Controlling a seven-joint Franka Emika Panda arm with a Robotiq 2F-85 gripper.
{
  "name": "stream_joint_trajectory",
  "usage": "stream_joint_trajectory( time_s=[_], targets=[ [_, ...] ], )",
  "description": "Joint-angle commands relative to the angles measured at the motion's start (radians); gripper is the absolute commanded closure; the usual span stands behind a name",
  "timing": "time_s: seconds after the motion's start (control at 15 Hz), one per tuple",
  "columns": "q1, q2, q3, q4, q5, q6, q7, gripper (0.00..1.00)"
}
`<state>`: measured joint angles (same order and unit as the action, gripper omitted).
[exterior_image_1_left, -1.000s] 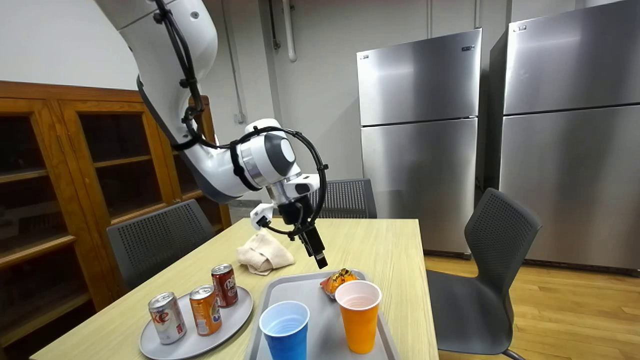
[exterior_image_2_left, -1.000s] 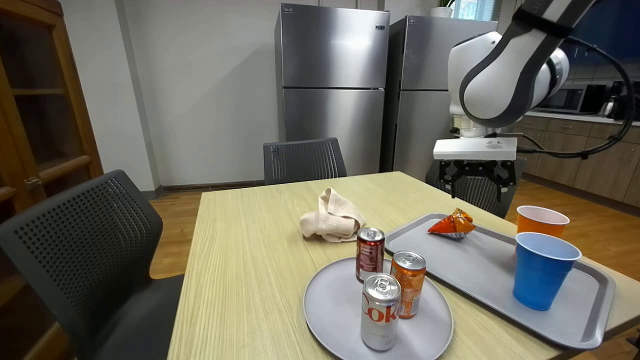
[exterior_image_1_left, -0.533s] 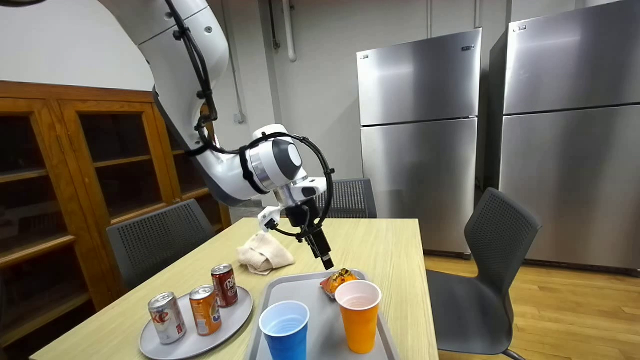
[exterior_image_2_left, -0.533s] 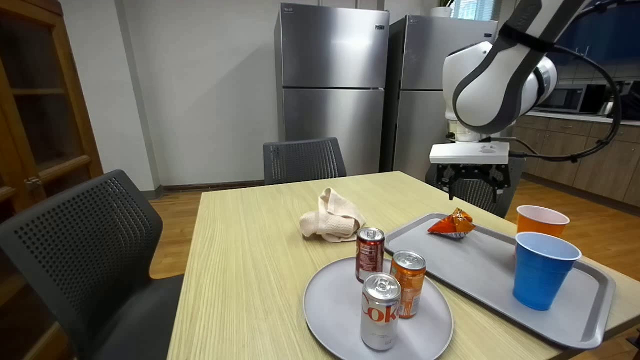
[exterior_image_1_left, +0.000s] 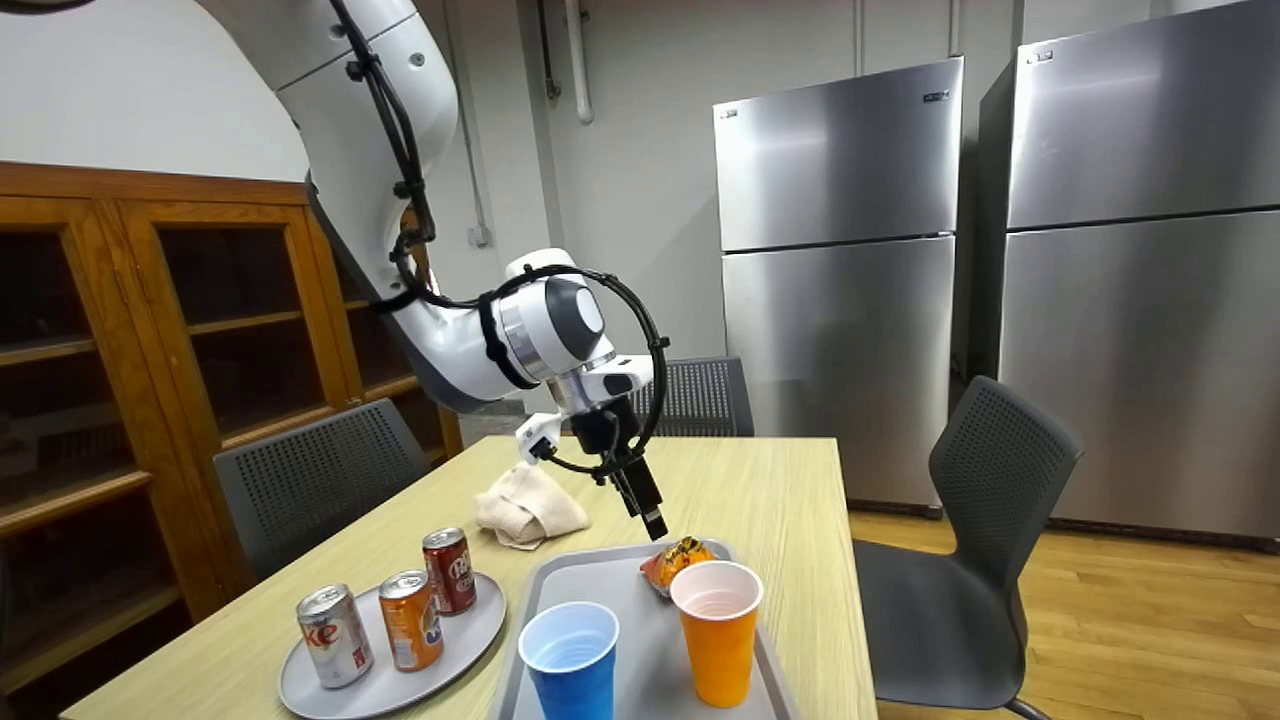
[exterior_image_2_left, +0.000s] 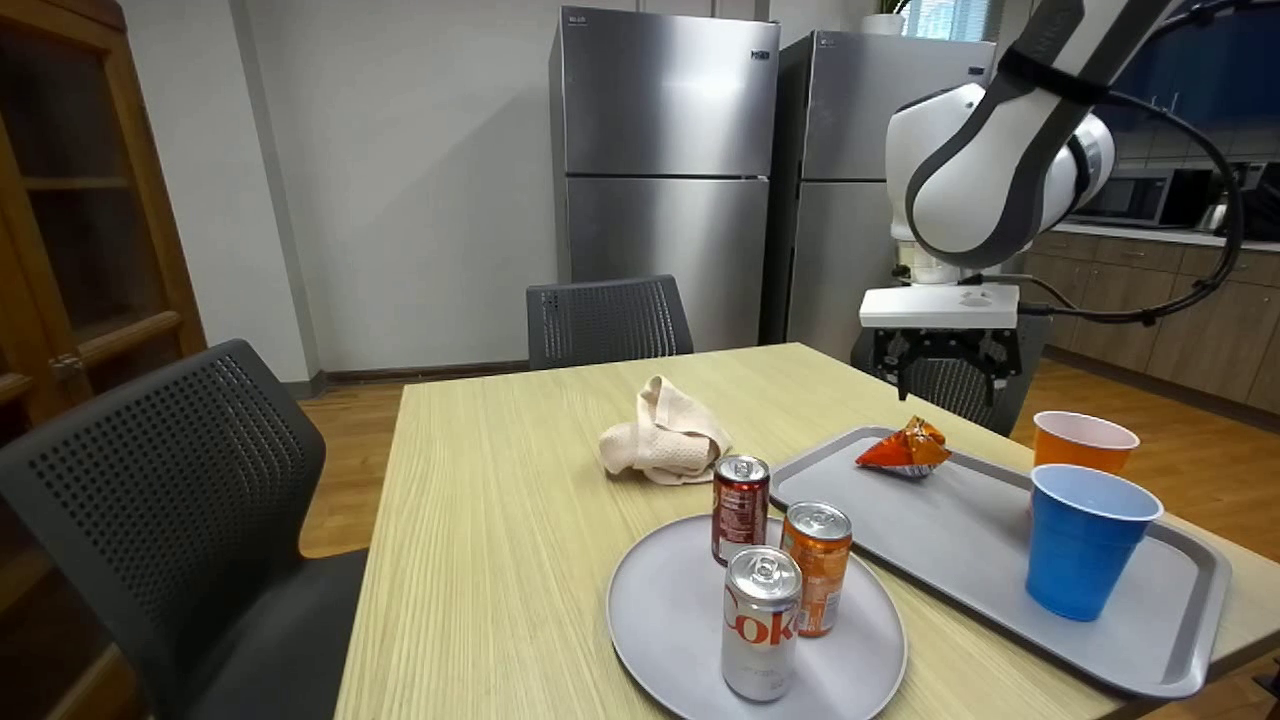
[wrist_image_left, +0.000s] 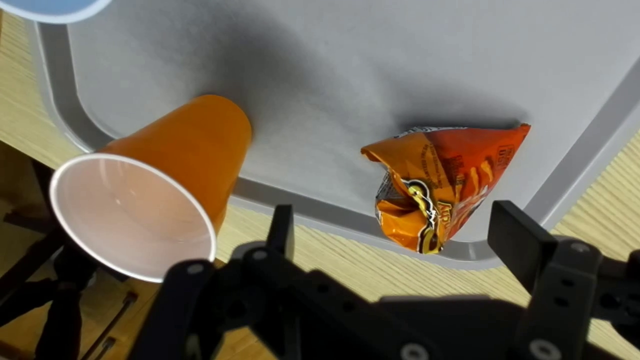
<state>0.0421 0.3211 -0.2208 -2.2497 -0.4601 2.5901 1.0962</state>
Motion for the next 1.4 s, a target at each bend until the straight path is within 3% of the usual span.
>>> stream_joint_trajectory(
  time_s=[0.0, 0.73, 1.33],
  targets=[
    [0.03, 0.01, -0.021, 0.004, -0.035, 0.038, 0.027, 0.0],
    [0.095, 0.105, -0.082, 0.061, -0.032, 0.127, 0.029, 0.0],
    [0.098, 0.215, -0.115, 0.132, 0.039, 0.179, 0.005, 0.0]
  ],
)
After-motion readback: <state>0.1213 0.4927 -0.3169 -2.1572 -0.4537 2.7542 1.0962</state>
